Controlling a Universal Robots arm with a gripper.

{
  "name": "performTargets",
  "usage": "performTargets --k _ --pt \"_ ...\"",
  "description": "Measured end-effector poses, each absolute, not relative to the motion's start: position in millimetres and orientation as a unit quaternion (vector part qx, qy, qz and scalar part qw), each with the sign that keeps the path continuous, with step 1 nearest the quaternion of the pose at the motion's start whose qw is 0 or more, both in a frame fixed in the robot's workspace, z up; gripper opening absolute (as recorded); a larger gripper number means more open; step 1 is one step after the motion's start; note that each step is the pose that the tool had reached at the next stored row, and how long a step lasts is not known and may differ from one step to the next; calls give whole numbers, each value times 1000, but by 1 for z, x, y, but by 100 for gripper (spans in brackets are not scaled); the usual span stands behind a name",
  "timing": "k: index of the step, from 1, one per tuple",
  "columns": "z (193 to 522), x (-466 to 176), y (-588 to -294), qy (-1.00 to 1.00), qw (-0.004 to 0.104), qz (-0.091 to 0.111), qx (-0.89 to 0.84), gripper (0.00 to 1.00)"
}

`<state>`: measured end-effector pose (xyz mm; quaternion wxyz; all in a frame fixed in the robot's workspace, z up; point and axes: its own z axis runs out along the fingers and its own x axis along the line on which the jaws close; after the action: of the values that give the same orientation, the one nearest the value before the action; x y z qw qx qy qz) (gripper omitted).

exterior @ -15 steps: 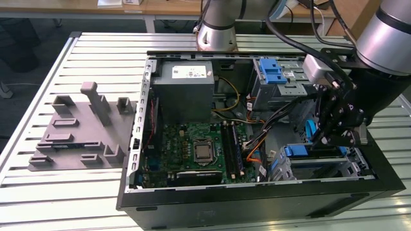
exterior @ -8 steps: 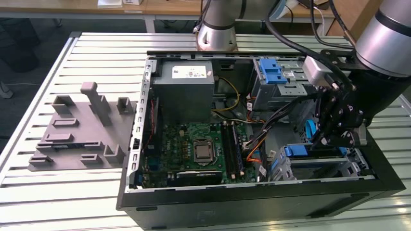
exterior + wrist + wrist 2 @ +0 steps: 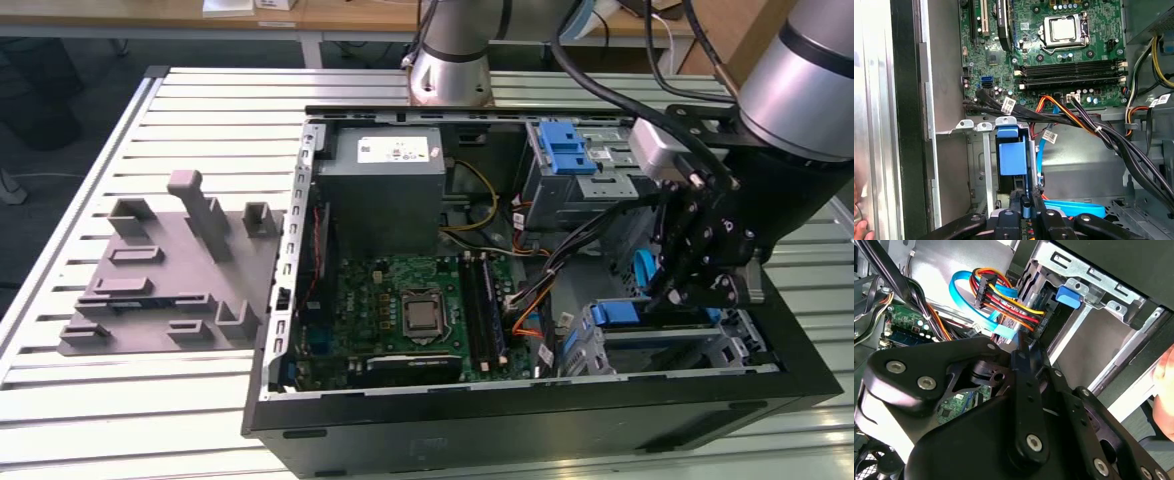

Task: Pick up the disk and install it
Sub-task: 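Insert the second disk wire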

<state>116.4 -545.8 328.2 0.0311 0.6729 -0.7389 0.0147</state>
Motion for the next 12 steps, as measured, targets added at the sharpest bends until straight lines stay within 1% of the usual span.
performTargets --k 1,12 --pt "329 116 -546 -739 31 15 673 24" --pt "336 116 -546 -739 31 15 673 24"
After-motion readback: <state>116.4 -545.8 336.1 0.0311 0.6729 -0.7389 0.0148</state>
